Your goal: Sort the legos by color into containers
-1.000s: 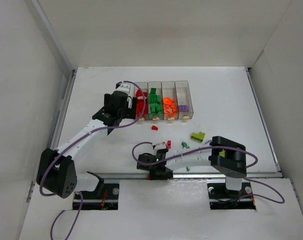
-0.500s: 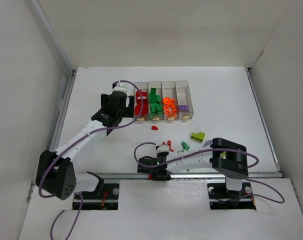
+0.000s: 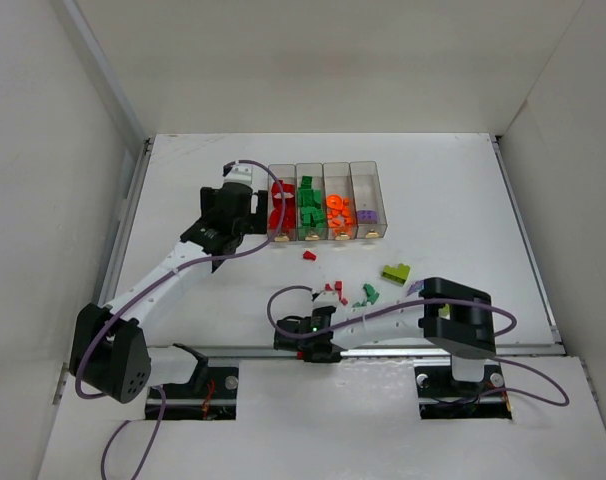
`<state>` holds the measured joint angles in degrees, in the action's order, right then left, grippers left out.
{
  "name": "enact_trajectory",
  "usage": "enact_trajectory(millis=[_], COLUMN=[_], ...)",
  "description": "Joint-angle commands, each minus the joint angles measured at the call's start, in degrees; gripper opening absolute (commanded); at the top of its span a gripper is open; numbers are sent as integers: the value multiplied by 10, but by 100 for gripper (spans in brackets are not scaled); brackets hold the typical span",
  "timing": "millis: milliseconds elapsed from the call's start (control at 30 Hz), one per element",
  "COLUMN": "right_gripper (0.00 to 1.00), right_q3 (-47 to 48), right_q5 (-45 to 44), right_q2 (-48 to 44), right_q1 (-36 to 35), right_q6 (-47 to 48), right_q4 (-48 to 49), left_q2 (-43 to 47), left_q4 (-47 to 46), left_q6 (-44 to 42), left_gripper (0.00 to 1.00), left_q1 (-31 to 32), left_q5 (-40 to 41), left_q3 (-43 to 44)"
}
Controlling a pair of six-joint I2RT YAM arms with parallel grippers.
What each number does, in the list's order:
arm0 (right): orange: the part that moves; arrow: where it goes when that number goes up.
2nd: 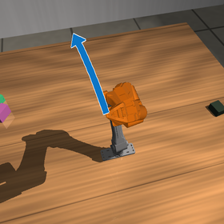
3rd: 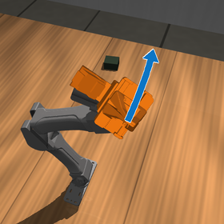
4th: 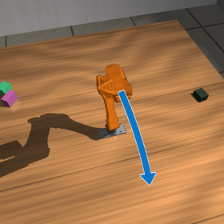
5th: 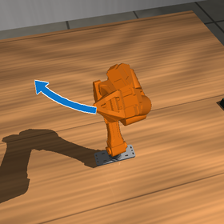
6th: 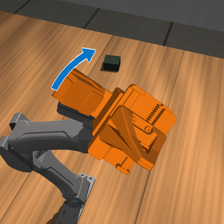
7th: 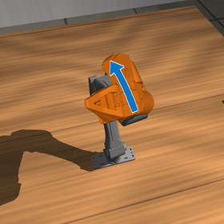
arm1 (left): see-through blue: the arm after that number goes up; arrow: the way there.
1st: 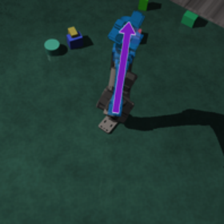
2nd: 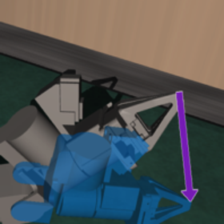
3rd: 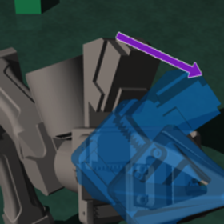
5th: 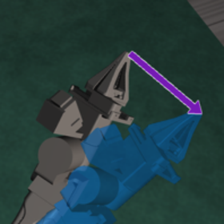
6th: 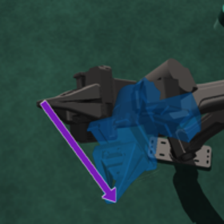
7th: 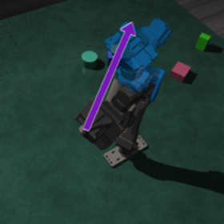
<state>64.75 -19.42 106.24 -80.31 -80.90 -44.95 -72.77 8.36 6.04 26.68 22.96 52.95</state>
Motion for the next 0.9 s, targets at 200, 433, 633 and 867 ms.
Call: enact_trajectory(millis=[200,433,633,867], right_gripper=[5,5,4,4], right_q3=[30,-2,20,80], right_q5=[-93,-104,-116,-213], right_q2=[22,-32,-33,-92], right_q1=[-29,-29,-29,-29], right_q6=[-67,-115,-115,-120], right_q4=[-103,-118,-144,-207], left_q2=[19,19,14,14], left_q4=[-16,-11,-11,-11], left_q6=[0,0,0,0], left_gripper=[100,100,100,100], left_q1=[4,4,4,4], left_q5=[7,2,2,2], left_q3=[-2,-2,-2,-2])
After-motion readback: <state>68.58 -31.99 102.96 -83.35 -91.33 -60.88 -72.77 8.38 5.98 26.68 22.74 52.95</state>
